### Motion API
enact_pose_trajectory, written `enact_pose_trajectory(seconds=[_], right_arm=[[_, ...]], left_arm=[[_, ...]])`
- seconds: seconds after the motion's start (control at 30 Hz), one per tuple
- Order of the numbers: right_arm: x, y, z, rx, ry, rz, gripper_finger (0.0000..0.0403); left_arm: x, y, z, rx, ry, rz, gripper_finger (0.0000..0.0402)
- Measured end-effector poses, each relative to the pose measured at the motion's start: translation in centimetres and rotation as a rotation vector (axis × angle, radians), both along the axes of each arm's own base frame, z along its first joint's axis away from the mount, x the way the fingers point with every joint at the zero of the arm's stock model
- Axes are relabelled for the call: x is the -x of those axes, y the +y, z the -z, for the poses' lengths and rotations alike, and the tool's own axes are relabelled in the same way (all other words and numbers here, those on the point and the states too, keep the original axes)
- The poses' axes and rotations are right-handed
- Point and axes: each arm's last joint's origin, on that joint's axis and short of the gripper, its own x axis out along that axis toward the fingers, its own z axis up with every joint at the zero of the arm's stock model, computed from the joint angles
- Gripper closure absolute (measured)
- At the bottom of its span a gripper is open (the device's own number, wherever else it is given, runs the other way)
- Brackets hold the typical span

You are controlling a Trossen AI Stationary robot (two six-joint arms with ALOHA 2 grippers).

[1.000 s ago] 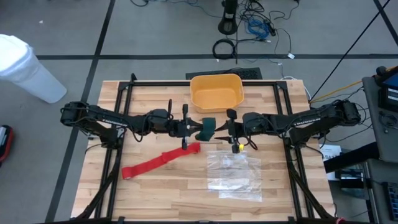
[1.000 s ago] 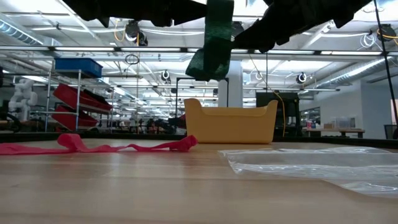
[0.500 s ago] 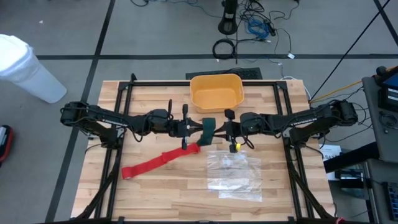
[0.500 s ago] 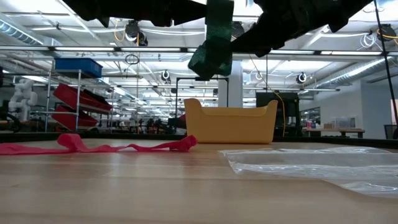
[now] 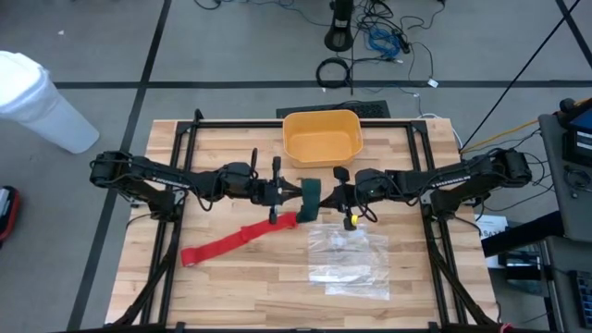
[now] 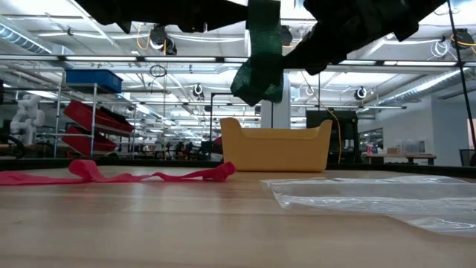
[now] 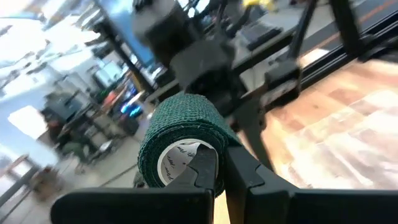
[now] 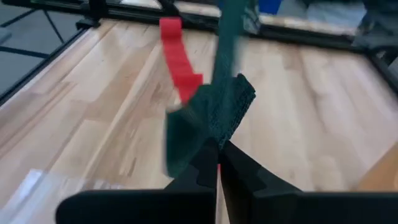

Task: Roll bandage
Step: Roll the green bandage

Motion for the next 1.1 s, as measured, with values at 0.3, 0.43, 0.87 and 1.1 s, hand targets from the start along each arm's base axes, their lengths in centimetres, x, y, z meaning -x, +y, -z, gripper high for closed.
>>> enact_pose_trajectory(seconds=[0.3, 0.43, 0.87, 1.1], right_arm=[[-0.6, -1.2, 2.1, -0.244, -0.093, -0.161, 0.0403], [-1.1, -2.0, 2.3, -0.347, -0.131, -0.152, 0.0403], [-2.1, -6.1, 6.2, -0.639, -0.086, 0.28, 0.0402], [-1.6, -6.0, 6.9, -0.622, -0.034, 0.29, 0.0402]], left_arm=[[0.6, -2.7, -0.3, -0.047, -0.034, 0.456, 0.0394], [0.7, -3.2, -0.4, -0.045, -0.041, 0.566, 0.0394], [2.7, -4.7, -2.5, -0.039, -0.109, 0.801, 0.0394], [2.6, -4.3, -2.9, -0.031, -0.101, 0.573, 0.0395]])
